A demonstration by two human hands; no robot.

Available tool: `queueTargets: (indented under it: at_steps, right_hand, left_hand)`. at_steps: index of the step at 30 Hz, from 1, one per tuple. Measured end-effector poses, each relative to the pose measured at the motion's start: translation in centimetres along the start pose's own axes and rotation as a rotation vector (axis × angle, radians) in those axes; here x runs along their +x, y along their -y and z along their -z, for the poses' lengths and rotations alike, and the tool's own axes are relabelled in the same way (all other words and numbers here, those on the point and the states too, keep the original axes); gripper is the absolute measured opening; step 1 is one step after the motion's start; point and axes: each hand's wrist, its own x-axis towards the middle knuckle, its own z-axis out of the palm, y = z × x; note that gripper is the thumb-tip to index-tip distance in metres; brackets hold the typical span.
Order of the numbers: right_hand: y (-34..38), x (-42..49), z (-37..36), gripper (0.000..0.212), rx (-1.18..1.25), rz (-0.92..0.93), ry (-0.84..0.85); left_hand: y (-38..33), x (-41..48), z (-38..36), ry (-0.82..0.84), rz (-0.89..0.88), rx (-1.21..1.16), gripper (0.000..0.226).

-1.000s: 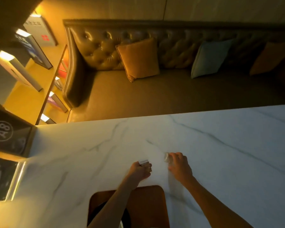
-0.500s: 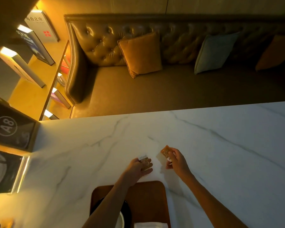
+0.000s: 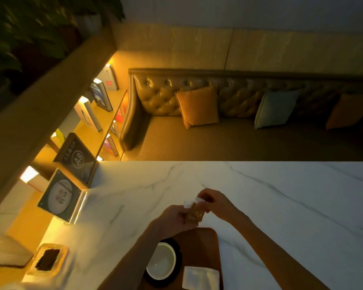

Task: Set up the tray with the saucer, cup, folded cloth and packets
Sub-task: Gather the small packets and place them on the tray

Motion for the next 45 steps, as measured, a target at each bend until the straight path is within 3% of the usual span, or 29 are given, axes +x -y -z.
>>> queueTargets:
  at_steps: [4,7,16,25,34,38,45]
  right_hand:
    - [4.4,-4.1,-1.7,0.004,-0.083,0.068,-0.012]
    - [6.7,-7.7,-2.8,0.022,-0.116,0.108,-0.001]
    - [9.1,-16.5,-5.9,0.005,0.009,0.063,-0.108]
    - [8.8,-22.2,-8.6,0.005,0.19,-0.085,-0.099]
    - [7.6,-25.5,-9.9,0.013,0.365,-0.215,-0.104]
    - [7.2,-26.5,-9.0,0.017,0.309,-0.218,-0.104]
    - [4.8,-28.0,-5.5,0.019,0.212,-0.165,-0.036]
  left_hand:
    - [0.6,-6.4,-1.6,0.192,-0.02,0.098,0.044]
    - [2.2,-10.2,-2.5,0.136,-0.123,0.3,0.034]
    - [6.9,-18.4,-4.0,0.182,-0.229,0.411,0.025]
    - [10.9,-22.2,-5.0,0.213,-0.271,0.468,0.026]
    - [15.0,-22.4,-4.9,0.277,-0.249,0.357,0.03]
    - [16.7,-21.8,-5.8,0.29,-0.259,0.313,0.033]
    - [20.1,-20.0,-9.0,0.151,-0.179,0.199,0.039]
